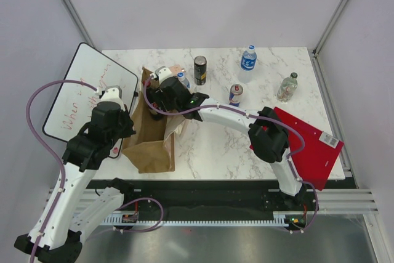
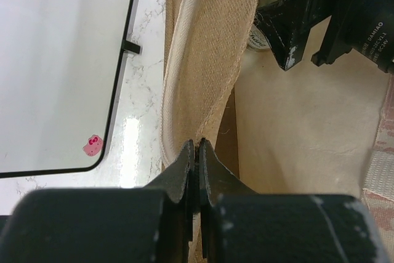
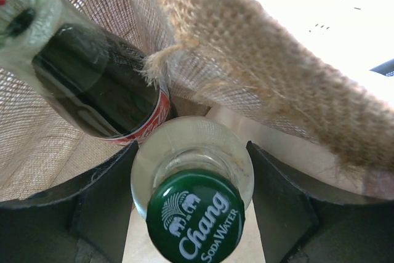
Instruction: Place the beverage into the canvas bag
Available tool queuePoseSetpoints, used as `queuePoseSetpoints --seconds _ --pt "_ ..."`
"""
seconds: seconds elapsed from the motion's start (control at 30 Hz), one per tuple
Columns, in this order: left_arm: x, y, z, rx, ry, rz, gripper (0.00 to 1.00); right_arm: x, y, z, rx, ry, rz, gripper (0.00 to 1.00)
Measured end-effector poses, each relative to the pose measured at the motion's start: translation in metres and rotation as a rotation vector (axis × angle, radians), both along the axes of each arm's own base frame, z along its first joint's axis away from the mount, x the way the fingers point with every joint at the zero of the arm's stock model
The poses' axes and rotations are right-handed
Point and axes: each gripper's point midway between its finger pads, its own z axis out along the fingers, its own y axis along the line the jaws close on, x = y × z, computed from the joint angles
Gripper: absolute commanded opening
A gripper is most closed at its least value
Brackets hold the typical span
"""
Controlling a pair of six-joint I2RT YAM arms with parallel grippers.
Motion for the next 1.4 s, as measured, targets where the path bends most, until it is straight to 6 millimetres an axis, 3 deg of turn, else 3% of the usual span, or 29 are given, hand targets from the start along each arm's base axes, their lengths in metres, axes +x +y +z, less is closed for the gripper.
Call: queuePoseSetpoints --seconds 0.23,0.6,1.07,1.2,1.4 --pt "0.001 0.004 0.000 0.015 -0.001 0.018 0.02 -0.001 0.000 -0.005 -0.015 0.006 0.016 0.80" --pt "0.002 0.004 -0.001 0.016 0.000 0.019 0.02 0.003 0.005 0.009 0.005 -0.024 0.026 0.82" --pt "0.004 0.003 -0.004 0.023 0.015 0.020 0.02 0.006 0.006 0.053 0.031 -0.031 0.014 0.80" --pt "0.004 0.003 -0.004 0.024 0.017 0.020 0.02 0.000 -0.003 0.076 0.055 -0.016 -0.002 0.80" --pt "0.004 0.003 -0.004 0.024 0.016 0.019 0.02 -0.012 -0.022 0.140 0.156 -0.046 -0.041 0.79"
